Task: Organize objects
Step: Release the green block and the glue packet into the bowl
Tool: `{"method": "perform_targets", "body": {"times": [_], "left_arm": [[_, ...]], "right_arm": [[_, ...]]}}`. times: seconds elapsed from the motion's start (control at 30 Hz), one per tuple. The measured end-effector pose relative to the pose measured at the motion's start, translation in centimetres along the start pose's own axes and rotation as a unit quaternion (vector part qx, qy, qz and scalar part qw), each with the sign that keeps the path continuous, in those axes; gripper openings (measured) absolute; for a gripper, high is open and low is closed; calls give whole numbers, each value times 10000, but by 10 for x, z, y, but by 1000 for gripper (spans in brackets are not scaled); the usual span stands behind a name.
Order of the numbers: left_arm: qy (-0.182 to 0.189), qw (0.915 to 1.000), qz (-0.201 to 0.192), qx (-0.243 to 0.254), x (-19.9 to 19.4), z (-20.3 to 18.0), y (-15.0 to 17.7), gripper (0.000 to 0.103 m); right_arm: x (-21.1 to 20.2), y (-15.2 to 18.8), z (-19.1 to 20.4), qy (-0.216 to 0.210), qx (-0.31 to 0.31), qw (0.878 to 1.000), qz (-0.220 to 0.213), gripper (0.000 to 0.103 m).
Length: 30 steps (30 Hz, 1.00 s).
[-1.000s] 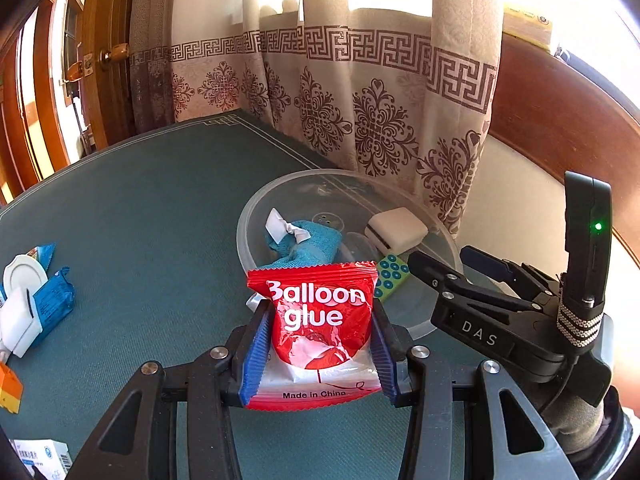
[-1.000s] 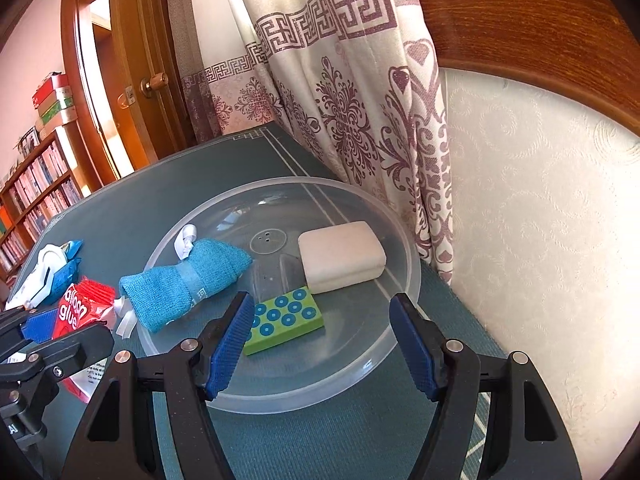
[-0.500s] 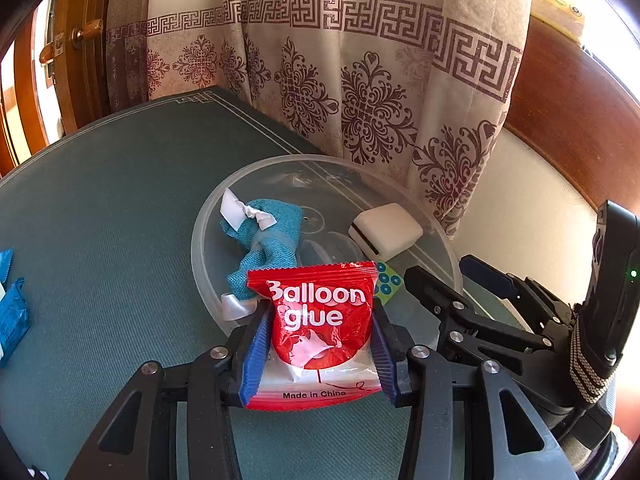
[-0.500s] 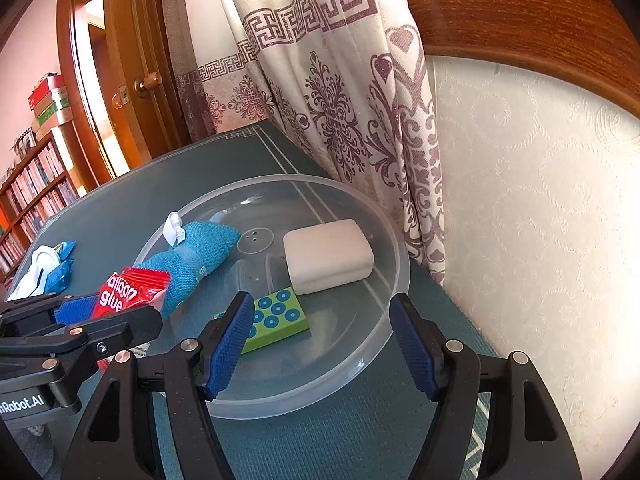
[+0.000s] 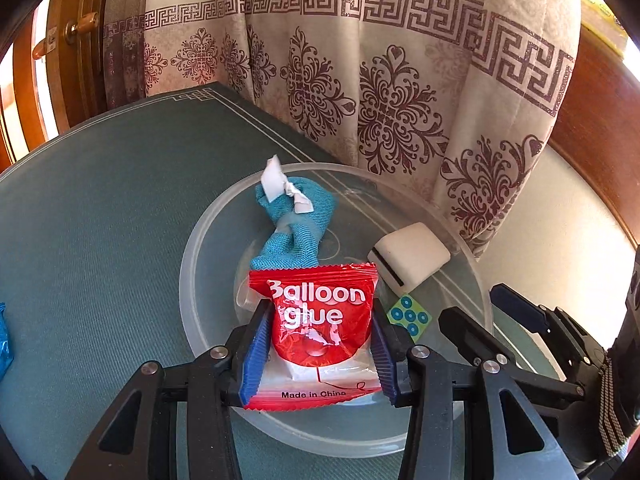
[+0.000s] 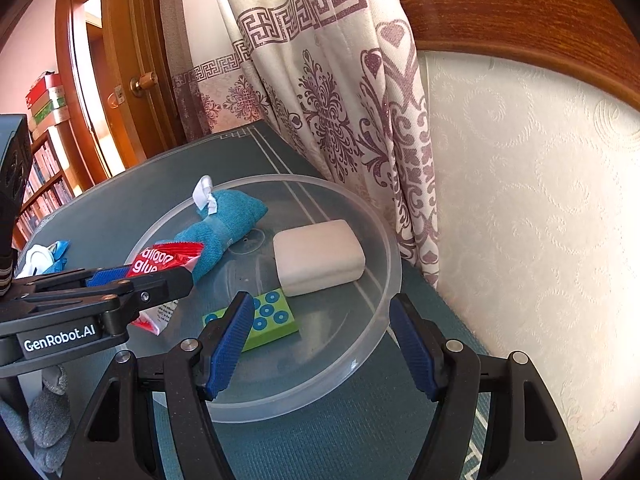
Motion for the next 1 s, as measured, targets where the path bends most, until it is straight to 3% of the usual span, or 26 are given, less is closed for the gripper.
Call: {"method": "perform_targets", "body": {"times": [0.1, 0.3, 0.37, 0.6, 1.0], "left_arm": [[-27, 9999, 0, -114, 6, 5, -1, 52], [22, 9999, -90, -122, 2, 4, -1, 77], [-32, 9998, -178, -94, -2, 2, -2, 91], [-62, 9993, -293, -244, -14, 9, -6, 91], [-602, 9961, -587, -283, -42, 23, -7, 100]], "right_arm": [[1, 0, 1, 2, -24, 10000, -9, 71], [0, 0, 0, 1, -31, 10000, -17, 71], [0, 0, 1, -4, -34, 10000, -27, 71], [-2, -1, 0, -15, -42, 10000, -48, 71], [-15, -3, 12, -134, -100, 9998, -89, 71]]}}
Point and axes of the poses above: each gripper's, at about its wrist camera, not at the fingertips, and x roughly the way its jaws point, z to its left, y to its underside, the point moved 1 cm from there along x, roughly the way its jaws point, and after that the axes turned 15 degrees about -z, right-handed, at the moved point
